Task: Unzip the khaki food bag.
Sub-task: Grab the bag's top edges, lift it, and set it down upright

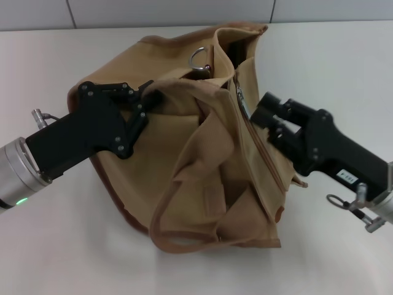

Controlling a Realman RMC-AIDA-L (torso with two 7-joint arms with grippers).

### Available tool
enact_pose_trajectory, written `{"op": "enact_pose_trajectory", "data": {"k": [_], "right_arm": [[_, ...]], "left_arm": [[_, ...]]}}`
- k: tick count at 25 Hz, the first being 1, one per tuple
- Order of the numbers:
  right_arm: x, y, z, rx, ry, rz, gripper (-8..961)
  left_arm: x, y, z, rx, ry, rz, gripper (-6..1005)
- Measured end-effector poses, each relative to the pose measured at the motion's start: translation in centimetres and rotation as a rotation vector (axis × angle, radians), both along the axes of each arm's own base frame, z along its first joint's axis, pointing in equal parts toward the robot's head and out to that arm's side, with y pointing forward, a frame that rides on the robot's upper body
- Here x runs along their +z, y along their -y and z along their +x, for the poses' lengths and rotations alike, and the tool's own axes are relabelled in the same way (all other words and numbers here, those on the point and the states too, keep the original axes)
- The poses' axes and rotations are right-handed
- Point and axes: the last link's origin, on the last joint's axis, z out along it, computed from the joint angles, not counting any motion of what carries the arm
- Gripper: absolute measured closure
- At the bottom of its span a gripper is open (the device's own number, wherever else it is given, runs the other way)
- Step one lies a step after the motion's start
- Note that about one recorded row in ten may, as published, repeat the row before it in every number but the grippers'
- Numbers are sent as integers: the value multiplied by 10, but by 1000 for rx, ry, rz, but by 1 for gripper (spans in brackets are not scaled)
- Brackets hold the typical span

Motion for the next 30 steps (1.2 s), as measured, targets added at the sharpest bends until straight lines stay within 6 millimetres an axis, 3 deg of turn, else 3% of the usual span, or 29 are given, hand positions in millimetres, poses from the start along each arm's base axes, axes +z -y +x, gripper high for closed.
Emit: {"op": "enact_pose_trajectory", "data": {"k": [6, 23, 30], "right_arm": [[-10, -4, -2, 17, 68, -2, 659], [-15, -5, -1, 5, 94, -4, 660], [-17, 0, -6, 52, 82, -114, 661]], "left_arm": [[-1, 2, 1, -8, 8, -7, 951], [-1, 9, 2, -19, 35, -24, 951], [-1, 11, 2, -23, 41, -27, 951]]}}
